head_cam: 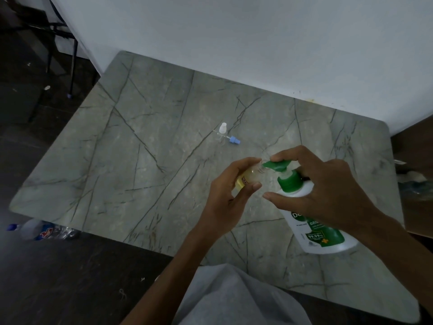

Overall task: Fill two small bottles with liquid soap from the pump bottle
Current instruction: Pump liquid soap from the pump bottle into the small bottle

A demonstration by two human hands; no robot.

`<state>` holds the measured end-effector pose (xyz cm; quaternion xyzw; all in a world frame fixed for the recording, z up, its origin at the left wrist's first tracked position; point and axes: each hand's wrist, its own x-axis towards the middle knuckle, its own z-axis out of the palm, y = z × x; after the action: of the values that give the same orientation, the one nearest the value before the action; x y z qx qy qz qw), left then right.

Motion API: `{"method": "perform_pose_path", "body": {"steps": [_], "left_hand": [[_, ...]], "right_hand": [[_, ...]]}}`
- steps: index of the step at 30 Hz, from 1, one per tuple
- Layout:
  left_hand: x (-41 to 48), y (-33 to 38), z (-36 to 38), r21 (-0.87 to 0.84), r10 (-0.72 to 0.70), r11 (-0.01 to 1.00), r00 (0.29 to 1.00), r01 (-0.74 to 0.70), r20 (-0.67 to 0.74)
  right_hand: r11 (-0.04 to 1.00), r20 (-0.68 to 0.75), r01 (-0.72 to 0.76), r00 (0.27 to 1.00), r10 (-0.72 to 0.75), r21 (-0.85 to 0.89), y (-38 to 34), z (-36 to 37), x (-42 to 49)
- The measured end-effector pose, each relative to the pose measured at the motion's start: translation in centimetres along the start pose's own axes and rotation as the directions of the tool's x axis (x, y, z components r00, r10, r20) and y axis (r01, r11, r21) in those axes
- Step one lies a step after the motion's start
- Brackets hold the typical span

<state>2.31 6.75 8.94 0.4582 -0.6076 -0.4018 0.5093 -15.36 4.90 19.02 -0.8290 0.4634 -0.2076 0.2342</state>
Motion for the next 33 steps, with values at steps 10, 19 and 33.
{"method": "perform_pose_path", "body": {"steps": [10,19,33], "left_hand": [[0.1,-0.04,-0.06,-0.001,0.007,1.0,1.0,-0.007,-0.001],[-0.22,-0.11,0.12,0.015,0.006,1.0,1.0,-0.006,0.015],[-0.28,-0.06,0.13,0.006,0.005,1.0,1.0,-0.005,0.009]], "right_hand": [[0.999,0.044,-0.011,0.999,0.009,0.04,0.02,-0.11,-0.02],[1.0,0.028,-0.014,1.0,0.013,0.027,0.04,-0.12,0.28],[0.999,0.028,-0.018,0.999,0.017,0.03,-0.14,-0.27,0.36]]}}
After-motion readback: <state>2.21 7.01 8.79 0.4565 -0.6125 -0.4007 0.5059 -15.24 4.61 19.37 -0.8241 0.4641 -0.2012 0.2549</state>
